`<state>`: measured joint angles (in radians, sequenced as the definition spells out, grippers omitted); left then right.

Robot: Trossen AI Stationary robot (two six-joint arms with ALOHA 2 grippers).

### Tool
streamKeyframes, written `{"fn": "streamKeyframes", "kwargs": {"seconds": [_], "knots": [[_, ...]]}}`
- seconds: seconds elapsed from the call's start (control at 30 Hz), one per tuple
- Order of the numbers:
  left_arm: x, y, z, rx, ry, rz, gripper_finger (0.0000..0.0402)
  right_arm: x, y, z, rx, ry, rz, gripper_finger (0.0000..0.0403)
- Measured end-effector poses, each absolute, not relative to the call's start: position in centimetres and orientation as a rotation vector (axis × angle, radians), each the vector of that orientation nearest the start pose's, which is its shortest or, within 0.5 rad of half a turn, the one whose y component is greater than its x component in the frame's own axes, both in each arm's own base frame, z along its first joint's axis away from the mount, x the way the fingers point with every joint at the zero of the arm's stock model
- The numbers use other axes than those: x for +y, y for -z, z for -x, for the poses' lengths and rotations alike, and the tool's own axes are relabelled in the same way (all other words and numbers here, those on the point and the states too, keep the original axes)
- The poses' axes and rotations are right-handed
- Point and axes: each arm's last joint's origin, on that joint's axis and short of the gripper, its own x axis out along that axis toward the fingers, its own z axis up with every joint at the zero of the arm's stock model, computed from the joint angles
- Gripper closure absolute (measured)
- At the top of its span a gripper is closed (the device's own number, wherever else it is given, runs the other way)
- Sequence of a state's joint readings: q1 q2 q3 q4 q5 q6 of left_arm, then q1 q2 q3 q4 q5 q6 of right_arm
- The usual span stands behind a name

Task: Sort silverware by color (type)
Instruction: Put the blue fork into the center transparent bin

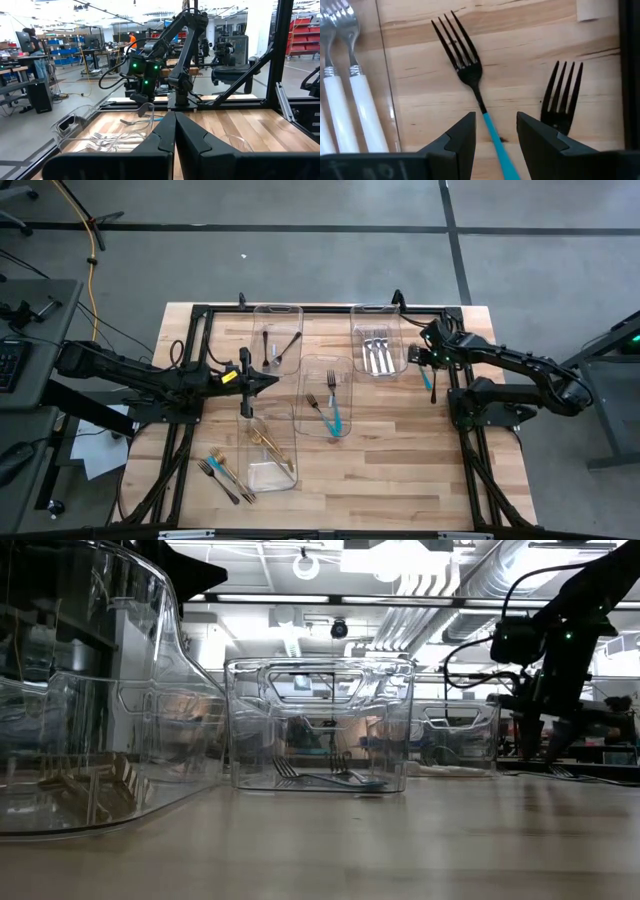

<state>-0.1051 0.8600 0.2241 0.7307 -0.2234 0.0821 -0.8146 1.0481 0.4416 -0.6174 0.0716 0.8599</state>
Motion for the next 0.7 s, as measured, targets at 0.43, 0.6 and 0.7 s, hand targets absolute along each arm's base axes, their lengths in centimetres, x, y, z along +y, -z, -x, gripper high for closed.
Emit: {"fn": "streamKeyframes", "kwargs": {"seconds": [0.43, 0.6, 0.7], "knots": [[-1.2, -21.5, -17.6, -0.089, -0.121, -0.067, 0.0401, -12.6, -13.0, -10.6, 0.938, 1.260, -1.307, 0.0265], [-1.2, -21.5, -17.6, -0.089, -0.122, -0.067, 0.0401, -12.7, -12.6, -10.7, 0.971, 1.265, -1.303, 0.0265], [-1.2, -21.5, -17.6, -0.088, -0.121, -0.067, 0.0401, -12.8, -12.8, -10.8, 0.985, 1.285, -1.287, 0.0265]]}}
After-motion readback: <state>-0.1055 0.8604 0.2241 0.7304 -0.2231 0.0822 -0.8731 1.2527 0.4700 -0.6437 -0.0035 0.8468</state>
